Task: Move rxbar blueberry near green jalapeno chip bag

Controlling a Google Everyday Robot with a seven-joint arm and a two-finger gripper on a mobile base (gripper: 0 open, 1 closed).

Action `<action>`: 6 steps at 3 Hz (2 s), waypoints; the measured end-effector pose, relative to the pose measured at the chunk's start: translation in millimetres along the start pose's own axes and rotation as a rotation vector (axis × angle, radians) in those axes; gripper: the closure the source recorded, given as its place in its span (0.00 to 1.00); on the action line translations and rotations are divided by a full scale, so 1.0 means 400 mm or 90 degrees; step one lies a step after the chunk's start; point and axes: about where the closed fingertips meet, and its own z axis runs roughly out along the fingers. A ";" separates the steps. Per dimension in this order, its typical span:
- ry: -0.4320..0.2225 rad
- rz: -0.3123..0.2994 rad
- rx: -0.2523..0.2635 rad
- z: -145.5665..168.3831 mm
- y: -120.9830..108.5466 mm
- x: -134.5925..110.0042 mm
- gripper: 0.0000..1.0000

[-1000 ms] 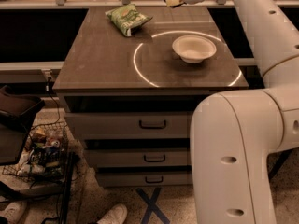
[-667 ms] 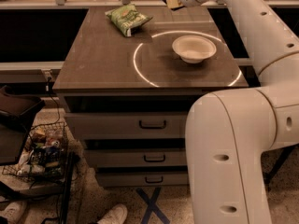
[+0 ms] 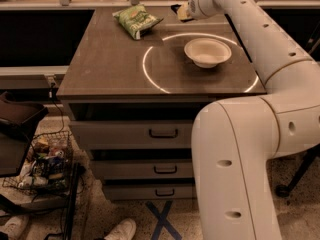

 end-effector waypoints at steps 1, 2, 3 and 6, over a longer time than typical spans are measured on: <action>-0.002 0.018 -0.004 0.042 0.005 0.018 1.00; -0.005 0.032 -0.012 0.079 0.028 0.023 1.00; 0.006 0.041 -0.015 0.116 0.057 0.035 1.00; 0.015 0.042 -0.021 0.143 0.074 0.052 0.30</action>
Offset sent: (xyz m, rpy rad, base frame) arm 0.0233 0.0326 -0.0281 0.0841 0.0118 -0.0159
